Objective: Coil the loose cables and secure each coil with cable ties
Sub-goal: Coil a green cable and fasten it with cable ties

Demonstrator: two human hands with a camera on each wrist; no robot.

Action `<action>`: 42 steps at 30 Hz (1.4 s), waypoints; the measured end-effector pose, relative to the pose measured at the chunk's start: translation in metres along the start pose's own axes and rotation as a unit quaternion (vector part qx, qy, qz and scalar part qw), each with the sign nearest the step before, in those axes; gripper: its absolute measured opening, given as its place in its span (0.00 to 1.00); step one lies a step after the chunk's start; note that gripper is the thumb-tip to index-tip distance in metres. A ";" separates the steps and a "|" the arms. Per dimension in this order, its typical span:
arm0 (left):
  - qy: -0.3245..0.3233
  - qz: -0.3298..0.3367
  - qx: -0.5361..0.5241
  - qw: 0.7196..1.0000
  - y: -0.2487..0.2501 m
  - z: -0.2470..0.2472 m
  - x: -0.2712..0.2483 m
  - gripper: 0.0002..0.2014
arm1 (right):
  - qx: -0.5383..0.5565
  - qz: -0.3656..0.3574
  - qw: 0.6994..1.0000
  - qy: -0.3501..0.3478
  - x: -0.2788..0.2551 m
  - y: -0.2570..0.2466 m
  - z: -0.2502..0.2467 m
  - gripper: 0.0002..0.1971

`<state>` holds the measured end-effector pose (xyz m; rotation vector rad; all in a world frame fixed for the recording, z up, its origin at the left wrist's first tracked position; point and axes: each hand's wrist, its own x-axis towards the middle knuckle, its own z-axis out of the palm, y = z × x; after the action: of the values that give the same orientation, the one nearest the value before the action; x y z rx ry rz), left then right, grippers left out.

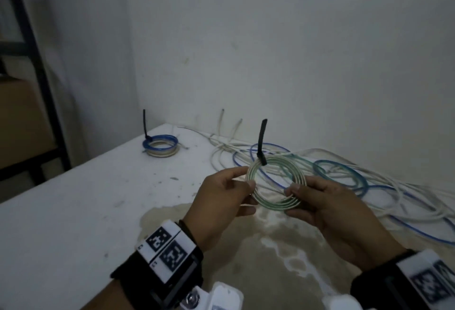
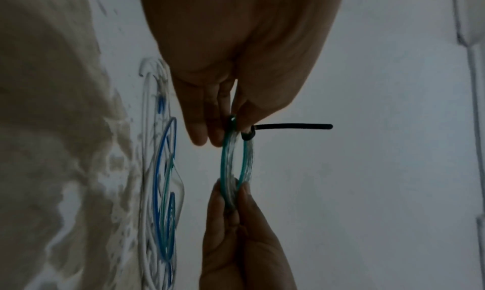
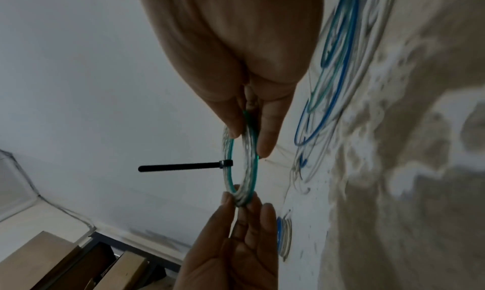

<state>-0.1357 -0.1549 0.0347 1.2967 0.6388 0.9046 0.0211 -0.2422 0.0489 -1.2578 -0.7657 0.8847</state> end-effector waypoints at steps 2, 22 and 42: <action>0.037 -0.002 -0.021 0.999 0.000 -0.020 0.004 0.11 | 0.014 0.019 1.000 -0.017 0.013 0.006 0.023 0.05; 0.119 -0.075 0.066 0.988 0.012 -0.188 0.097 0.09 | -0.009 0.184 0.976 -0.120 0.131 0.050 0.170 0.03; 0.322 -0.073 -0.208 0.921 -0.019 -0.242 0.131 0.08 | 0.003 0.089 0.996 -0.022 0.274 0.100 0.272 0.07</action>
<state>-0.2638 0.0837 -0.0173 0.5445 0.9712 1.2721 -0.1020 0.1335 -0.0045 -1.3198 -0.6914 1.0609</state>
